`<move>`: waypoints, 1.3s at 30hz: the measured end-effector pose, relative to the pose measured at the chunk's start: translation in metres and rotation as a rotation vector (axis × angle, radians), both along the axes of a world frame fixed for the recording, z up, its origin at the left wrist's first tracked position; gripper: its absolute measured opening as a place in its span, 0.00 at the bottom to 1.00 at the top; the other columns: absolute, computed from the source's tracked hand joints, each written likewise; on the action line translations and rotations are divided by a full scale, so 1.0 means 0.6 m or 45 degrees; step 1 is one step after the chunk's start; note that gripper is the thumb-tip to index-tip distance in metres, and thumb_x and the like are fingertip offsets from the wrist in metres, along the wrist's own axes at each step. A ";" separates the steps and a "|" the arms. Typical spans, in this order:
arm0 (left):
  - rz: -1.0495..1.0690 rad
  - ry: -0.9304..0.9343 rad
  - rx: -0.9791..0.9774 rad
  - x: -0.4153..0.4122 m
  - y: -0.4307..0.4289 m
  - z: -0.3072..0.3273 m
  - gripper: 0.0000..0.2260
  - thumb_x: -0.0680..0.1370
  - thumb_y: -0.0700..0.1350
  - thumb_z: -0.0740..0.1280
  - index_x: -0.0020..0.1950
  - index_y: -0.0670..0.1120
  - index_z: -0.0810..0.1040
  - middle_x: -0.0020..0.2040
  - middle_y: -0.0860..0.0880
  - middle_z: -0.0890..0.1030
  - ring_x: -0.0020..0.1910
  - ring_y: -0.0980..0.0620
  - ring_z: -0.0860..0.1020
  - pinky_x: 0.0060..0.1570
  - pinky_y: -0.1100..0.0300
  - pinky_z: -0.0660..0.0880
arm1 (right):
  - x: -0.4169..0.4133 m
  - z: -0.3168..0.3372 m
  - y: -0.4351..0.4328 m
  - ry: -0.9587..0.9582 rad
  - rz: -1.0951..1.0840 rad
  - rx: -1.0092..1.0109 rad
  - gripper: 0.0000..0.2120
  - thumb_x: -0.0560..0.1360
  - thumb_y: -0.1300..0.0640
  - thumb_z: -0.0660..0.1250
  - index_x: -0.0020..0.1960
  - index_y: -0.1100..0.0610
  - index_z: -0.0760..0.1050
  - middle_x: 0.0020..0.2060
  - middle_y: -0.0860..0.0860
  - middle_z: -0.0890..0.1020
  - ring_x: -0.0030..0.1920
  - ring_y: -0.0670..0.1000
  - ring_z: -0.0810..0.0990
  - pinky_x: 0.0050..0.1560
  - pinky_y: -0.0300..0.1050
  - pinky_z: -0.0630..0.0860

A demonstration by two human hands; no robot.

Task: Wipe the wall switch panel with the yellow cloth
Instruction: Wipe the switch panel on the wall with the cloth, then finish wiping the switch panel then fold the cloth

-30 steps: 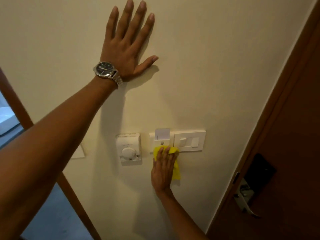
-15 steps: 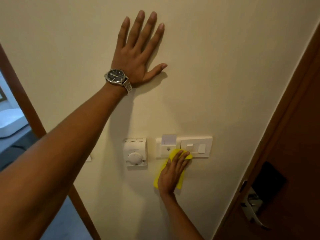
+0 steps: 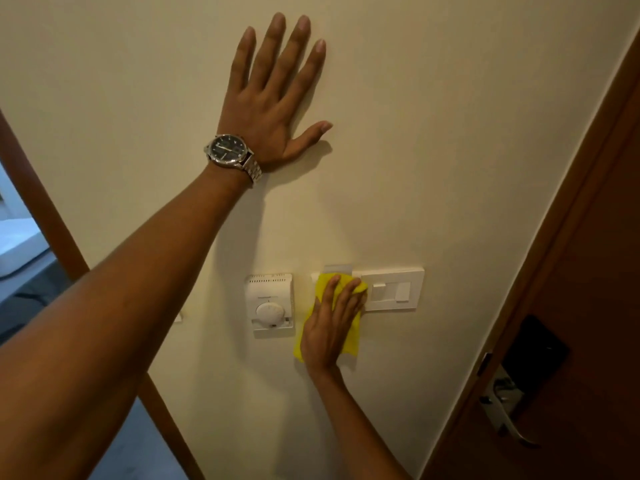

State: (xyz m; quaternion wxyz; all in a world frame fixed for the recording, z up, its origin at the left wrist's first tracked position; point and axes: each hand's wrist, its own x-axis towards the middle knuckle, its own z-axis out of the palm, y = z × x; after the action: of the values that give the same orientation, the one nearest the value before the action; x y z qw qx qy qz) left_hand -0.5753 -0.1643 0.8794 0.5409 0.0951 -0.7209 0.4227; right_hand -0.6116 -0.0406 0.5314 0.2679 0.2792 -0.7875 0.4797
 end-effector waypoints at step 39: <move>-0.733 -0.066 2.861 0.362 0.337 -0.798 0.30 0.80 0.45 0.77 0.76 0.61 0.67 0.72 0.64 0.76 0.69 0.65 0.76 0.59 0.66 0.79 | 0.154 -0.123 0.114 -1.435 0.838 -0.299 0.26 0.86 0.50 0.51 0.81 0.48 0.48 0.81 0.48 0.53 0.79 0.51 0.58 0.80 0.57 0.56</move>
State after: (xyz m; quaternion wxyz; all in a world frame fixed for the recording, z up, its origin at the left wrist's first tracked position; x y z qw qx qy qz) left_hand -0.3578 0.0381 0.4007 0.2129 0.3457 -0.6958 -0.5924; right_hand -0.5191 0.0276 0.4576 -0.3170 0.1805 -0.6233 0.6917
